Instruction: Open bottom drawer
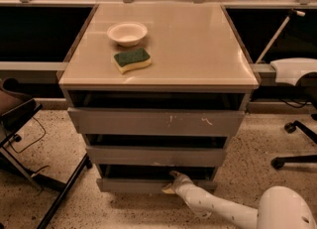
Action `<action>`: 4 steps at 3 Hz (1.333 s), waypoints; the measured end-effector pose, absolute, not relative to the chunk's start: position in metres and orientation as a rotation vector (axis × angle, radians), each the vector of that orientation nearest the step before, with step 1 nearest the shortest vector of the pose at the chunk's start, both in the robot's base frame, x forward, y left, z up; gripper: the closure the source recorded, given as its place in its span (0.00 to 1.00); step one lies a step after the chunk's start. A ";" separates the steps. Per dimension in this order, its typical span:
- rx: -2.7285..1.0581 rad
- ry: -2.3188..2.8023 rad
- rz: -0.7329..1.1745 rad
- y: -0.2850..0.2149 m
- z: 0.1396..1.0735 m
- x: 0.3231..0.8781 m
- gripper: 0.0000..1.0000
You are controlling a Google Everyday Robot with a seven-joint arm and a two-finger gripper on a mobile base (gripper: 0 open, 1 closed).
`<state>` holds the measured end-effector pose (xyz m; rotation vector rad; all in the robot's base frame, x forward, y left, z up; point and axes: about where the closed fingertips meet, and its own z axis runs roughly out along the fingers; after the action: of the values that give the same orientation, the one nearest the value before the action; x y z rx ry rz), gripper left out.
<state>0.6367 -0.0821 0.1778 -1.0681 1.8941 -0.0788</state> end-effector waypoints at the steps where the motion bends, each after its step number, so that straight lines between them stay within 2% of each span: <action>1: -1.024 1.908 -0.086 -0.083 0.177 0.623 1.00; 2: -1.024 1.908 -0.086 -0.083 0.181 0.622 1.00; 4: -0.920 1.949 -0.102 -0.083 0.184 0.583 1.00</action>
Offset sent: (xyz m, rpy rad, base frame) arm -0.4258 -0.0307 -0.0431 0.3467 -0.0278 -0.8776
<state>0.5832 -0.0826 0.1839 -0.9195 1.9491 -0.1016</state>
